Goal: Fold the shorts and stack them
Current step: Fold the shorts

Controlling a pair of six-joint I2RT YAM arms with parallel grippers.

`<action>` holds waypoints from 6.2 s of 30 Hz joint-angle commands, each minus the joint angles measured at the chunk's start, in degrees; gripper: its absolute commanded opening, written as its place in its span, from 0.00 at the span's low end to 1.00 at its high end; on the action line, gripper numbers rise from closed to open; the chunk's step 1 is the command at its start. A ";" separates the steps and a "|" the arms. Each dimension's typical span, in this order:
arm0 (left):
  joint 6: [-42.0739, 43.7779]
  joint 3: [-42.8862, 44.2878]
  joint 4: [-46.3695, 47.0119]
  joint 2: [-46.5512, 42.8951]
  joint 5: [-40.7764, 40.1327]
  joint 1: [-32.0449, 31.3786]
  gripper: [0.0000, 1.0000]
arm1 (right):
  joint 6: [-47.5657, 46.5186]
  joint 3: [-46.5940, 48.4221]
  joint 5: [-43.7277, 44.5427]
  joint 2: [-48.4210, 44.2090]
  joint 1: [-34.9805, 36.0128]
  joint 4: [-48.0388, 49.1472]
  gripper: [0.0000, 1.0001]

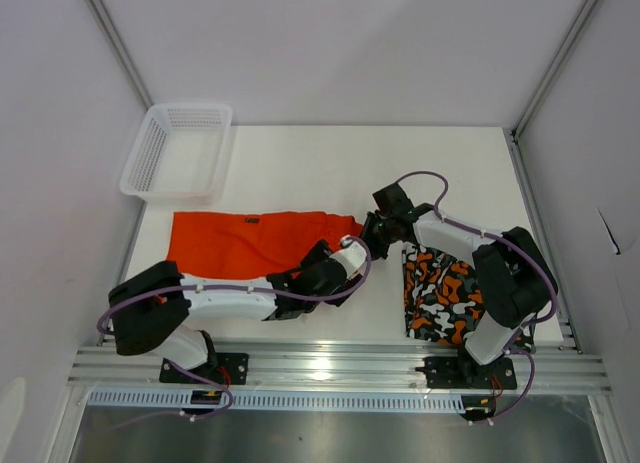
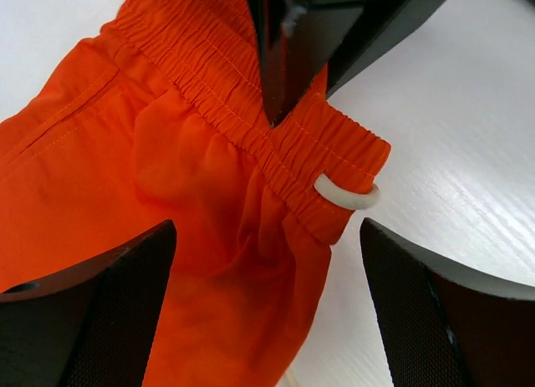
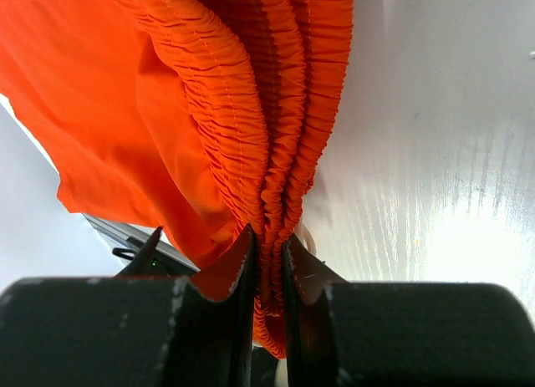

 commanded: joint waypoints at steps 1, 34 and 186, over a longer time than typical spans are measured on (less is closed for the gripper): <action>3.35 2.68 4.96 3.12 -3.85 -1.76 0.92 | 1.10 1.69 -1.35 -1.54 0.11 -1.82 0.00; 2.30 -5.14 22.98 6.04 -11.41 -1.94 0.00 | 6.46 -7.19 -7.50 -5.41 -1.73 13.81 0.83; -34.09 -22.28 2.40 -18.32 31.30 57.56 0.83 | -25.70 30.16 -8.47 -8.40 -10.17 -20.98 0.01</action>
